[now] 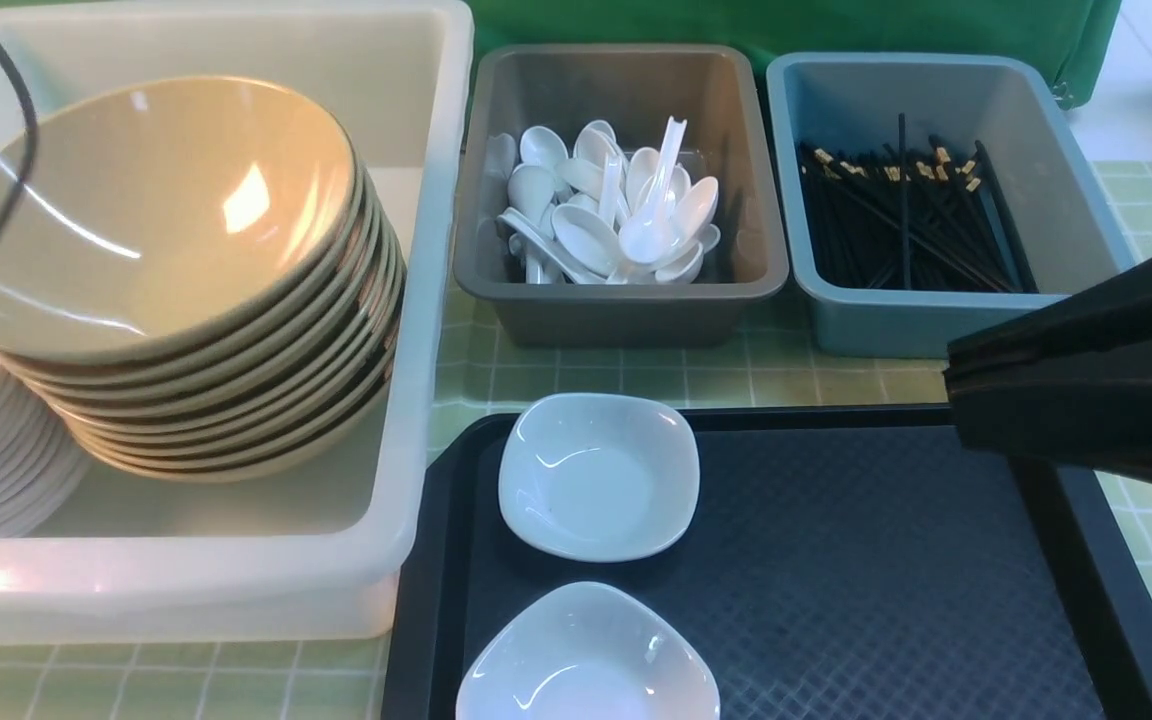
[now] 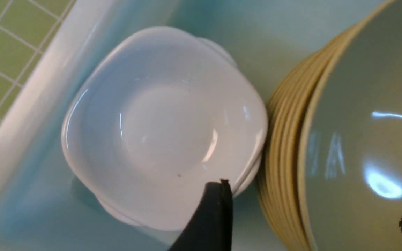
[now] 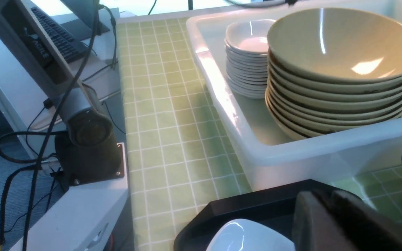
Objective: On green table put chopsticks spoon bowls plates into blue grey white boxes.
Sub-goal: 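Place the tan bowl onto the bowl stack in the left bin with the left gripper, then grasp the small white bowl on the black tray by its rim with the left gripper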
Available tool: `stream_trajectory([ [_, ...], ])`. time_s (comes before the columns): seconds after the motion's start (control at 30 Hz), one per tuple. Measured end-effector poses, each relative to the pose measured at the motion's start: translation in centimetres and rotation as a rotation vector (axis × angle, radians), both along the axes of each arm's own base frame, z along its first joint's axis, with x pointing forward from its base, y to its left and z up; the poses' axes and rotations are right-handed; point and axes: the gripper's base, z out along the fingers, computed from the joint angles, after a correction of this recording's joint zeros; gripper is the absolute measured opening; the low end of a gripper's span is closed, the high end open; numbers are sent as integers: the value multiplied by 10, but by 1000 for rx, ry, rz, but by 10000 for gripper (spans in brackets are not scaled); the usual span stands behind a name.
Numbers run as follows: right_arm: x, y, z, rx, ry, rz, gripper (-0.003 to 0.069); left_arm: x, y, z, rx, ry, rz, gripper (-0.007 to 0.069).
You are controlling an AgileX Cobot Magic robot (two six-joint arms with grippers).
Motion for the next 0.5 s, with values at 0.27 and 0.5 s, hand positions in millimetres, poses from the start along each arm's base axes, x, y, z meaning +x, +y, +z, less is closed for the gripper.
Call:
stream_trajectory([
  [0.27, 0, 0, 0, 1, 4, 0, 78, -25, -94, 47, -43, -191, -614, 659],
  [0.5, -1, 0, -1, -4, 10, 12, 88, -17, -207, 11, -186, -97, -1099, 589],
])
